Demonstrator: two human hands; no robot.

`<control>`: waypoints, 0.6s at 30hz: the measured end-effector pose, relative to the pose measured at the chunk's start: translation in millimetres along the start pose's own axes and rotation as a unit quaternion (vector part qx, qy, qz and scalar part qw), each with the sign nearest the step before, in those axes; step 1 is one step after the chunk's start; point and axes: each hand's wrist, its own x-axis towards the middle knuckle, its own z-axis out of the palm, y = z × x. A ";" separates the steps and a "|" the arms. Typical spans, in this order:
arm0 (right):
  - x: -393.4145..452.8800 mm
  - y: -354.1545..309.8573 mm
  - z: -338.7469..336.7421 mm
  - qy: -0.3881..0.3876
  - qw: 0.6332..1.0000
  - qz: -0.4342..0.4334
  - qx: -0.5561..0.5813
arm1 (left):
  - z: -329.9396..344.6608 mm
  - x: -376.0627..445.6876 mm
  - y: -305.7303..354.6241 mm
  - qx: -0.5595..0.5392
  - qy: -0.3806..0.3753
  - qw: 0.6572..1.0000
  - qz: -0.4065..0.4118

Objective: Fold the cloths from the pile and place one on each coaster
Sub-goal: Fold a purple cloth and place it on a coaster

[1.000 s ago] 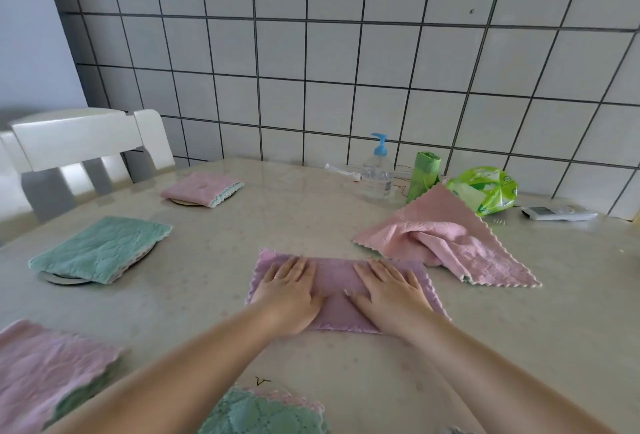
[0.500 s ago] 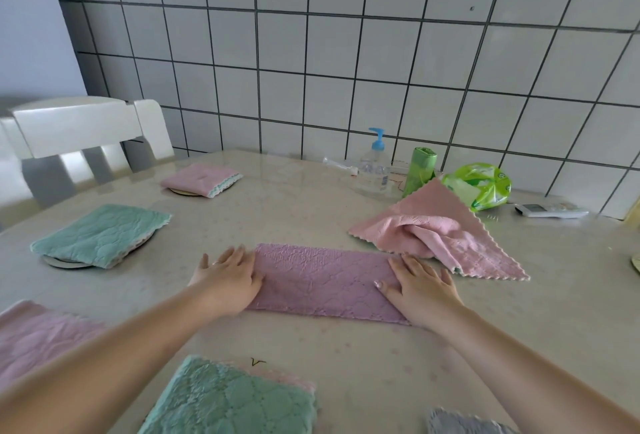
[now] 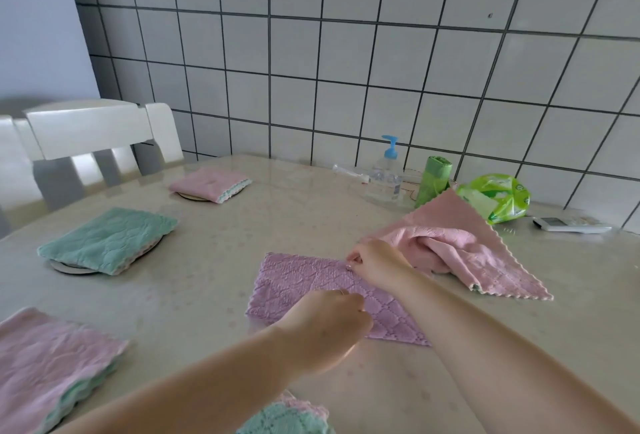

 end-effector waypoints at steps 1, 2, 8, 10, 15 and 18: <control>3.8 -0.7 -2.0 -0.011 1.000 0.000 0.000 | -0.9 -0.3 -0.1 0.002 -0.004 1.000 0.002; 6.6 -1.6 -4.3 -0.025 1.000 0.000 -0.003 | -2.3 -0.7 0.7 0.005 -0.010 1.000 0.002; 13.5 -3.9 -10.0 -0.096 0.995 0.000 -0.017 | -4.2 0.5 2.5 -0.003 -0.007 1.000 0.014; 10.1 -5.7 -11.1 -0.099 0.995 -0.009 -0.016 | -1.9 -0.9 -0.8 -0.001 -0.007 0.999 0.033; -10.1 0.7 -26.6 -0.063 0.996 -0.004 0.058 | 8.3 -18.4 -20.4 -0.034 0.081 0.996 -0.014; -20.1 11.5 -31.1 -0.043 0.994 0.000 0.097 | 4.8 -34.0 -44.5 -0.064 0.118 0.990 -0.053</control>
